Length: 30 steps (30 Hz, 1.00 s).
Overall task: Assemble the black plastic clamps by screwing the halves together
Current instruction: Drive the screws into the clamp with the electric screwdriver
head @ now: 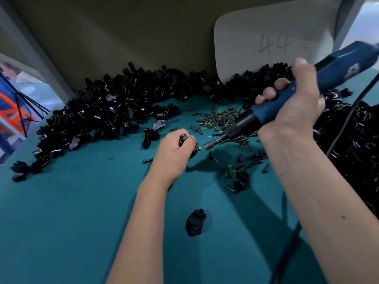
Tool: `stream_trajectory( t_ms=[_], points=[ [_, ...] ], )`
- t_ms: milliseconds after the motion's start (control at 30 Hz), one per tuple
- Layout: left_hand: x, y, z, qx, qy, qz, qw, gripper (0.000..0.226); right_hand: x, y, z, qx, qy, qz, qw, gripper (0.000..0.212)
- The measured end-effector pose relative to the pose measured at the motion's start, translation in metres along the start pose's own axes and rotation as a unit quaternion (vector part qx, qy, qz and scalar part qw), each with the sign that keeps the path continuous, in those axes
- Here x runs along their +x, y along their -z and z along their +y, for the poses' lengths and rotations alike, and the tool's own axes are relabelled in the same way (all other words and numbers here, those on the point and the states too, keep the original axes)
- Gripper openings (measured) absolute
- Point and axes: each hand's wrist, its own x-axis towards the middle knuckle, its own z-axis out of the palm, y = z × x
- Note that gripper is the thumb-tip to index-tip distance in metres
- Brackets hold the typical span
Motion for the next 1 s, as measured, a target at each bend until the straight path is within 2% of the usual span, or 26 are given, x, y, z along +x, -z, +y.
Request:
stream_trajectory(
  t_ms=[233, 867, 1000],
  points=[
    [0.001, -0.005, 0.001, -0.021, 0.010, -0.026, 0.999, 0.034, -0.012, -0.005, 0.004, -0.032, 0.080, -0.041, 0.995, 0.028],
    [0.003, -0.012, 0.000, -0.020, 0.042, -0.057, 0.997, 0.034, -0.015, -0.004, 0.001, -0.031, 0.085, -0.076, 0.993, 0.017],
    [0.004, -0.011, 0.002, -0.080, 0.066, -0.061, 0.993, 0.033, -0.019, -0.008, 0.004, -0.031, 0.097, -0.102, 0.990, 0.018]
  ],
)
